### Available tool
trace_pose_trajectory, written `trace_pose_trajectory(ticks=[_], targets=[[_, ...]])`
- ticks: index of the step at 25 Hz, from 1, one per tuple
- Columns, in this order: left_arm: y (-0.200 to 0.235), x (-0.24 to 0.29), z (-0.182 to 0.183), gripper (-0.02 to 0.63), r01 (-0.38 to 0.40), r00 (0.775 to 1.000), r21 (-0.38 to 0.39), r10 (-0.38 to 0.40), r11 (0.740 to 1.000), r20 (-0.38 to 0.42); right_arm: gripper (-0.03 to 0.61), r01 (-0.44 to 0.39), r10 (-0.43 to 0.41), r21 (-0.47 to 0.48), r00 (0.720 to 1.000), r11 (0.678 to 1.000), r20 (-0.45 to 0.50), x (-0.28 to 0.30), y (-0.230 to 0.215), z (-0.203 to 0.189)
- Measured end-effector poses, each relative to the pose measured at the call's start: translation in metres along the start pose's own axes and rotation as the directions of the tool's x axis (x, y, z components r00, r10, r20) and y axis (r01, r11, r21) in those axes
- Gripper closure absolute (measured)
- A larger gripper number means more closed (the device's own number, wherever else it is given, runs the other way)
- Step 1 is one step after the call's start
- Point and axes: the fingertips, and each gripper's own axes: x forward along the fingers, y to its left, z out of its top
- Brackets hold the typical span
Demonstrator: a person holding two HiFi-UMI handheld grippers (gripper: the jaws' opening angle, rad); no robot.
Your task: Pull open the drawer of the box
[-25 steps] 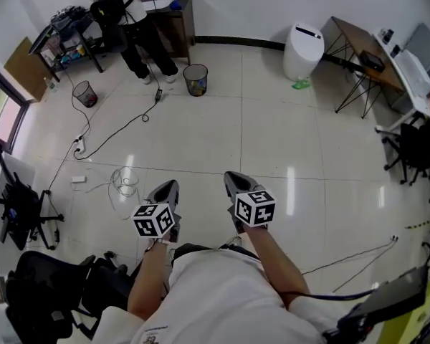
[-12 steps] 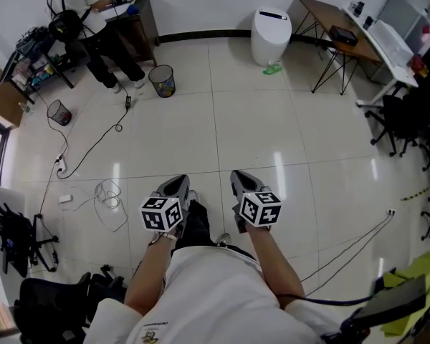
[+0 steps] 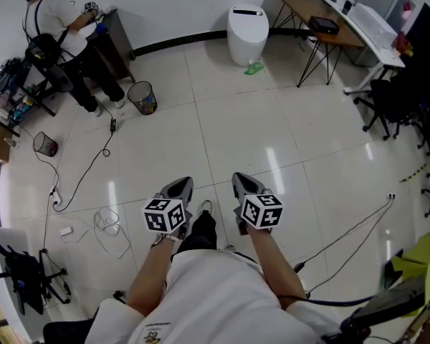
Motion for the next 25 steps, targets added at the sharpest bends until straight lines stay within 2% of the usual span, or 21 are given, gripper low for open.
trace_pose_trajectory(ticks=[10,19,25], targets=[[0.032,0.072,0.074,0.612,0.105,0.994,0.073,-0.102,0.992,-0.041,0.592,0.093,-0.095,0.032,0.994,0.995,0.059,0.066,-0.028,0.063],[0.032,0.115,0.104,0.612,0.207,0.977,0.151,-0.194,0.967,-0.093,0.592,0.138,-0.146,0.083,0.984,0.987,0.106,0.115,-0.048,0.099],[0.027,0.134,0.117,0.612,0.249,0.966,0.157,-0.235,0.956,-0.104,0.592,0.162,-0.172,0.085,0.979,0.983,0.114,0.131,-0.059,0.114]])
